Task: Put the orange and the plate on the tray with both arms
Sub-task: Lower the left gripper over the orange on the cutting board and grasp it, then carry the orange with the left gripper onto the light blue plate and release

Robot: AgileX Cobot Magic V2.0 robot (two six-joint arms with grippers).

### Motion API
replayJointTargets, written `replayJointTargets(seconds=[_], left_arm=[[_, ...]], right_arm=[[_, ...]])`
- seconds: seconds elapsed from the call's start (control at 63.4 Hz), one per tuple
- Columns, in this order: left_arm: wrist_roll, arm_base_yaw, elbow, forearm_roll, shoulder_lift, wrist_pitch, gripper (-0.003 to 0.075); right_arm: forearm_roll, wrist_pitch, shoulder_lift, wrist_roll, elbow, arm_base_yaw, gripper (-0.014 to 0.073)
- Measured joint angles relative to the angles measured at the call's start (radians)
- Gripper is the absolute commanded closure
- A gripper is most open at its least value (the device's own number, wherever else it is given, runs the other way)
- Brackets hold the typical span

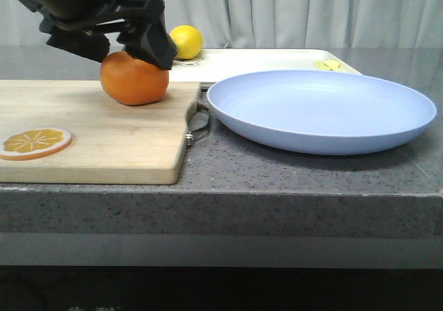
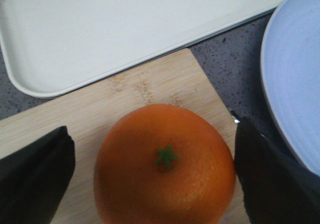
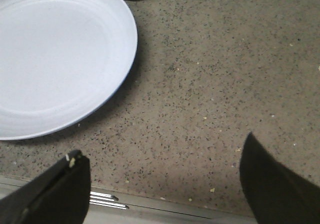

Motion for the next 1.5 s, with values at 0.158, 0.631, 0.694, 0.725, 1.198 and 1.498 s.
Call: replayJointTargets(seconds=[0.158,0.631,0.694,0.725,1.198,1.498], left_arm=[[0.000,-0.002,-0.021,0.000,0.037,0.018,0.0127],[0.001,-0.023,-0.092,-0.006,0.054,0.129,0.0327],[0.001,-0.047,-0.131,-0.006,0.057,0.144,0.0327],[0.001,-0.066,-0.151,-0.004,0.060,0.151,0.0327],[0.004,-0.294,-0.485,-0.005,0.286,0.214,0.0327],[0.004,-0.354,-0.543,-0.004,0.397,0.217,0.0207]], right_arm=[[0.000,0.000,0.000,0.000,0.000,0.000,-0.0020],[0.000,0.000,0.000,0.000,0.000,0.000,-0.0020],[0.000,0.000,0.000,0.000,0.000,0.000,-0.0020],[0.000,0.000,0.000,0.000,0.000,0.000,-0.0020],[0.000,0.000,0.000,0.000,0.000,0.000,-0.0020],[0.000,0.000,0.000,0.000,0.000,0.000,-0.0020]])
